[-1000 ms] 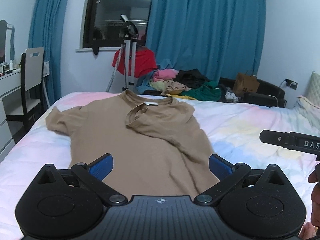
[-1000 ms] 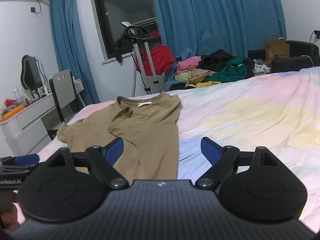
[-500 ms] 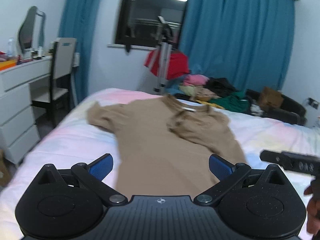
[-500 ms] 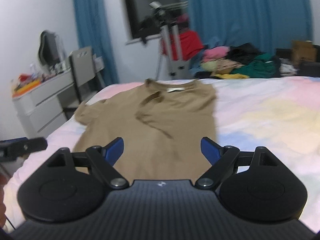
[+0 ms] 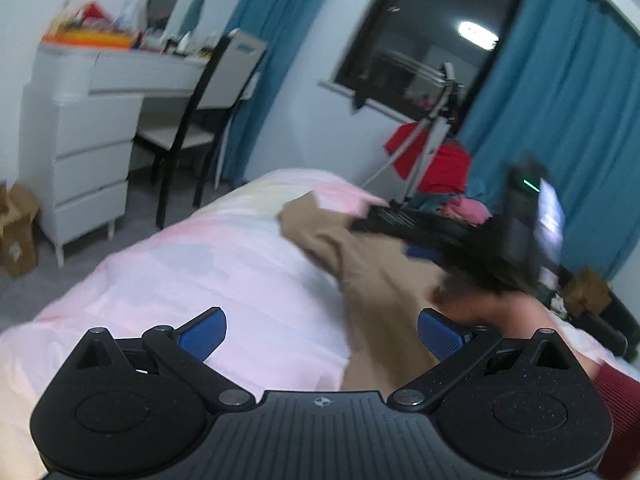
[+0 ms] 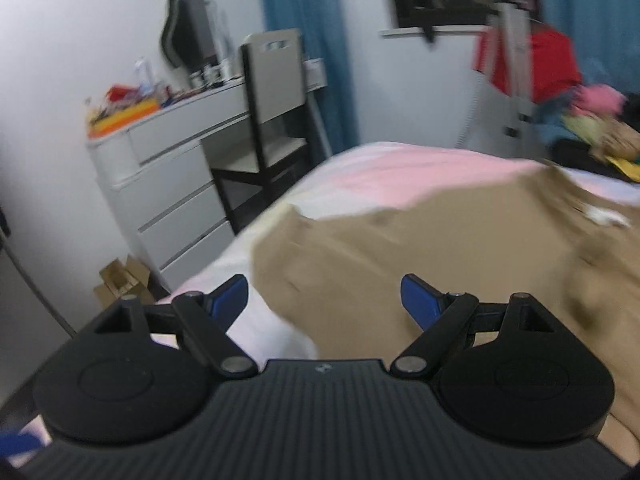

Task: Fold clothes
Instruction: 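Grasp the folded shirt edge with the right gripper, then fold the shirt over lengthwise with the right gripper and release, then move the left gripper to the hem of the folded shirt strip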

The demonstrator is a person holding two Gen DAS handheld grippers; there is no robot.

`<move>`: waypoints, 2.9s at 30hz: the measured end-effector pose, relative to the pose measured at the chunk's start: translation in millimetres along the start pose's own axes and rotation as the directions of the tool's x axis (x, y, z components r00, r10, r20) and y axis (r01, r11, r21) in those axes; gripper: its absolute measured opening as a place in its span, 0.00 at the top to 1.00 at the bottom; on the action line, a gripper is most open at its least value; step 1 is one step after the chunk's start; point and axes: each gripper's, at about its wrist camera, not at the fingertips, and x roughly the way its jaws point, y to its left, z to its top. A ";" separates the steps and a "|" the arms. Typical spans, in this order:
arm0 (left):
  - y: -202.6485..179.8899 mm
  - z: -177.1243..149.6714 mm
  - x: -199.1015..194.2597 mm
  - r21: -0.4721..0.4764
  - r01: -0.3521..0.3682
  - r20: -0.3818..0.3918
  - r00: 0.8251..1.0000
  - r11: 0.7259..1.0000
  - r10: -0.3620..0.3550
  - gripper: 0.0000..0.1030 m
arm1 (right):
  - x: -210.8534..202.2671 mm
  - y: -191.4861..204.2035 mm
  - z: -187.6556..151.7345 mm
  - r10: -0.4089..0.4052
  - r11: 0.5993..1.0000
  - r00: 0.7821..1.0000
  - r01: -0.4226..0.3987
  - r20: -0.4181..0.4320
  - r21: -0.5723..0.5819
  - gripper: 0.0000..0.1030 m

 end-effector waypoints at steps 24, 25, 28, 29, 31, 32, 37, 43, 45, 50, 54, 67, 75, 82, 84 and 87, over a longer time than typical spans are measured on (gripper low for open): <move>-11.8 -17.9 8.4 -0.087 0.199 0.015 0.980 0.976 -0.199 0.00 | -66.7 -104.0 55.5 -0.184 0.977 0.955 0.151 0.234 0.153 0.90; -15.5 -19.6 5.4 -0.077 0.221 0.021 0.975 0.972 -0.220 0.00 | -81.0 -120.3 54.2 -0.207 0.969 0.947 0.165 0.245 0.181 0.90; -27.2 -26.0 -2.8 -0.039 0.268 0.042 0.963 0.963 -0.266 0.00 | -113.4 -171.4 36.7 -0.285 0.933 0.926 0.209 0.246 0.293 0.90; -31.4 -28.6 -4.1 -0.026 0.276 0.044 0.961 0.961 -0.275 0.00 | -118.2 -186.9 26.7 -0.310 0.917 0.921 0.225 0.234 0.328 0.90; -40.3 -34.6 -2.8 -0.003 0.287 0.034 0.957 0.958 -0.287 0.00 | -127.0 -217.8 6.1 -0.357 0.883 0.911 0.256 0.207 0.394 0.90; -44.6 -37.6 -0.2 0.008 0.284 0.023 0.958 0.959 -0.284 0.00 | -127.6 -231.3 -5.7 -0.374 0.866 0.909 0.270 0.185 0.422 0.90; -60.7 -49.4 20.5 0.064 0.262 -0.041 0.965 0.963 -0.259 0.00 | -122.5 -280.6 -59.3 -0.403 0.779 0.914 0.312 0.053 0.545 0.81; -71.3 -58.7 36.1 0.115 0.250 -0.074 0.967 0.961 -0.243 0.00 | -142.2 -278.4 -73.5 -0.424 0.794 0.898 0.307 0.117 0.525 0.18; -73.7 -60.6 38.4 0.119 0.253 -0.080 0.966 0.960 -0.245 0.00 | -150.3 -267.1 -70.3 -0.403 0.831 0.901 0.287 0.161 0.476 0.19; -78.9 -60.2 41.2 0.138 0.251 -0.081 0.967 0.958 -0.242 0.00 | -136.0 -231.4 -62.9 -0.242 0.937 0.961 0.195 0.137 0.290 0.35; -81.6 -60.1 43.0 0.149 0.250 -0.085 0.967 0.957 -0.240 0.00 | -111.7 -219.0 -69.6 -0.243 0.937 0.970 0.230 0.016 0.261 0.63; -75.2 -55.4 29.7 0.111 0.324 -0.049 0.946 0.939 -0.321 0.00 | -157.4 -254.2 -99.4 -0.342 0.835 0.939 0.284 0.040 0.470 0.93; -82.6 -60.3 30.3 0.180 0.307 -0.058 0.952 0.935 -0.301 0.00 | -158.1 -254.6 -107.2 -0.366 0.809 0.930 0.337 -0.036 0.482 0.88; -97.6 -66.2 20.8 0.278 0.284 -0.024 0.957 0.918 -0.289 0.00 | -225.5 -190.7 -88.2 -0.380 0.877 0.920 0.325 0.095 0.353 0.16; -99.4 -66.8 15.0 0.288 0.282 -0.020 0.957 0.915 -0.288 0.00 | -250.0 -169.8 -87.6 -0.369 0.889 0.923 0.316 0.111 0.331 0.16; -101.6 -66.6 4.2 0.294 0.284 -0.013 0.956 0.913 -0.293 0.00 | -287.5 -138.7 -94.8 -0.353 0.902 0.927 0.301 0.128 0.308 0.16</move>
